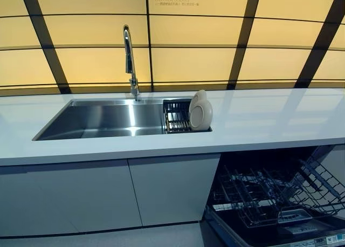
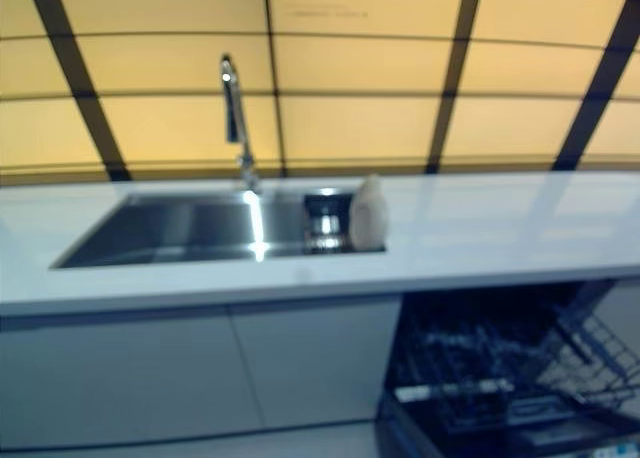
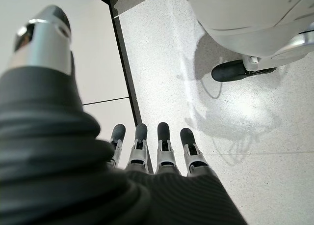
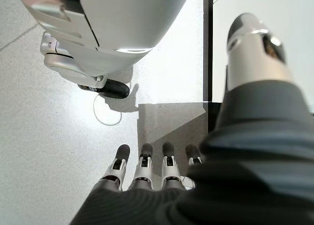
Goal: Take plates into dishwasher
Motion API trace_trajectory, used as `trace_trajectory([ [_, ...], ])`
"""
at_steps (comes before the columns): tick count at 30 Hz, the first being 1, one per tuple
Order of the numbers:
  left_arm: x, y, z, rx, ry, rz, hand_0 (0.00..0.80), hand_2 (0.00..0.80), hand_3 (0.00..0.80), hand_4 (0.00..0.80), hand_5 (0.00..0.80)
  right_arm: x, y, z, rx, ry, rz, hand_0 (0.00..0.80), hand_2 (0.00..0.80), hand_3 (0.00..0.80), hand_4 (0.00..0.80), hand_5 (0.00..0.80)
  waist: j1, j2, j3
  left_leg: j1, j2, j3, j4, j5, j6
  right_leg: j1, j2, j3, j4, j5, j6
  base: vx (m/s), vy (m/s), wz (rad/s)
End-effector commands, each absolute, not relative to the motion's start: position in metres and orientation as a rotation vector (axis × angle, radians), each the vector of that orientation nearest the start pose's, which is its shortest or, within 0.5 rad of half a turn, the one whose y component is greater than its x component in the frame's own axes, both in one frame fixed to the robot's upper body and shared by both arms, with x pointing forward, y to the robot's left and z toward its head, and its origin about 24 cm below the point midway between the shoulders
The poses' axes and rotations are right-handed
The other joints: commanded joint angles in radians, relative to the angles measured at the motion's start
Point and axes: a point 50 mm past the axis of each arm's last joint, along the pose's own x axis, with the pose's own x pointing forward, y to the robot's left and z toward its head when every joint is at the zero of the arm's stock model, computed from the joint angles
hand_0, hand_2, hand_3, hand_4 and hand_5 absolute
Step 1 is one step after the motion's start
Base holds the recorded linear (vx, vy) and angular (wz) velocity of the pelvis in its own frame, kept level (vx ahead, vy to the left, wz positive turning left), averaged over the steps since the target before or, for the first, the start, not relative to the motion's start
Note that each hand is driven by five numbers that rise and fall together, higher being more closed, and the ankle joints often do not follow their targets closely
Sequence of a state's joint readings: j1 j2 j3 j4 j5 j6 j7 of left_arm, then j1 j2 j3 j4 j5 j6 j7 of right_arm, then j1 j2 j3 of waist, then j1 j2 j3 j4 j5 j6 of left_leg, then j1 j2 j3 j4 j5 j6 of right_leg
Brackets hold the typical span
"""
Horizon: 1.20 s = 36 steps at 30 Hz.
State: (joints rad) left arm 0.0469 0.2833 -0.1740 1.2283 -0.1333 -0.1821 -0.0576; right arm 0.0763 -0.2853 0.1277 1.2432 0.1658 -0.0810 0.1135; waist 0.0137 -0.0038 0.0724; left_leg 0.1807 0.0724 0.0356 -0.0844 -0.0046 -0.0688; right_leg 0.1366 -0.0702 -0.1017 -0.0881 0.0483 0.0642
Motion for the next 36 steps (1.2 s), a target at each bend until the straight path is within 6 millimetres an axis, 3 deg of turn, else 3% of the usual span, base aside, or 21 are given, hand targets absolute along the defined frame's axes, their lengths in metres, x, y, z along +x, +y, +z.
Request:
trace_trajectory([
  [1,0.110,0.248,-0.148,0.210,1.021,0.062,0.000,0.000,0.000,0.000,0.000,0.101,-0.244,-0.154,-0.137,1.124,-0.049,0.000,0.000,0.000,0.000,0.000,0.000,-0.039,0.006,-0.026,-0.068,0.019,0.034,0.001,0.056,0.008,0.018,-0.022,0.060,-0.024,0.005,0.000,0.000,0.00],
  [24,0.103,0.247,-0.151,0.208,1.056,0.060,0.000,0.000,0.000,0.000,0.000,0.096,-0.244,-0.156,-0.120,1.129,-0.069,0.000,0.000,0.000,0.000,0.000,-0.003,-0.037,0.006,-0.019,-0.070,0.026,0.030,-0.002,0.055,0.014,0.014,-0.032,0.050,-0.022,0.009,0.000,0.000,0.00],
  [33,0.105,0.250,-0.150,0.219,1.050,0.075,0.000,0.000,0.000,0.000,0.000,0.077,-0.253,-0.158,-0.098,1.189,-0.170,0.000,0.000,0.000,0.000,0.000,-0.028,-0.036,0.018,-0.024,-0.080,0.051,0.027,-0.007,0.067,-0.012,0.004,-0.012,0.056,-0.008,0.023,-0.018,0.032,-0.05],
  [36,0.109,0.256,-0.147,0.215,1.033,0.102,0.000,0.000,0.000,0.000,0.000,0.062,-0.266,-0.158,-0.083,1.237,-0.308,0.000,0.000,0.000,0.000,0.000,-0.038,-0.043,0.023,-0.025,-0.084,0.064,0.028,-0.014,0.072,-0.025,-0.001,0.003,0.061,-0.001,0.034,-0.020,0.041,-0.16],
])
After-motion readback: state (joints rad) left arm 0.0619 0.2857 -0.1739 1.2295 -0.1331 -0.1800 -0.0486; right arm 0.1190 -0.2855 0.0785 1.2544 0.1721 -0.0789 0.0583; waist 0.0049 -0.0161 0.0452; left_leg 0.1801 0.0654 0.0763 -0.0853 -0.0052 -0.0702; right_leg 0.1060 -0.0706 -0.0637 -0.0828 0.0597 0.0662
